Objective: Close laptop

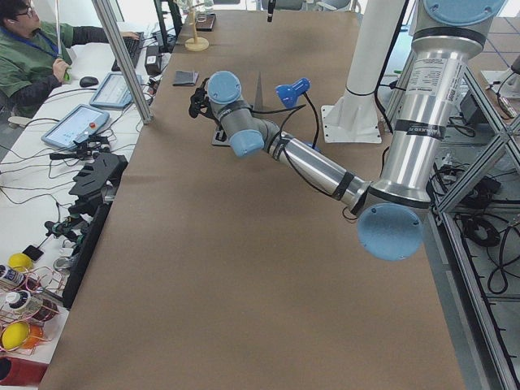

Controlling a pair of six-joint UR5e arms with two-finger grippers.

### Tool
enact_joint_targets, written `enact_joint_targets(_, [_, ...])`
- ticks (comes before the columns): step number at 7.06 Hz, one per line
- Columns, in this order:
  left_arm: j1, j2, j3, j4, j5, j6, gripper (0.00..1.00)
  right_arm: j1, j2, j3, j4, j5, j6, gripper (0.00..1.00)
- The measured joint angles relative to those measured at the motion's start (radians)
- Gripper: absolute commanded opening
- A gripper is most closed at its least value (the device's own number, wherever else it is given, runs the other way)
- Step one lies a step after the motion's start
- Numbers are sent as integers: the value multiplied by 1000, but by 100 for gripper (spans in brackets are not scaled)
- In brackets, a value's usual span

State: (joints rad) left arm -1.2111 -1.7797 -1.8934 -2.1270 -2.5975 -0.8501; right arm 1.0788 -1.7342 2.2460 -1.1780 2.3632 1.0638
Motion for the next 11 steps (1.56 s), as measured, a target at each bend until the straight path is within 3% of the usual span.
enact_joint_targets(5, [203,-84,-12,-24,3,-338,0,-236,243,12,-6,-88,339,0])
enact_joint_targets(11, [321,-111,19,-77,46,-375,0,-427,341,-8,-17,-270,431,0])
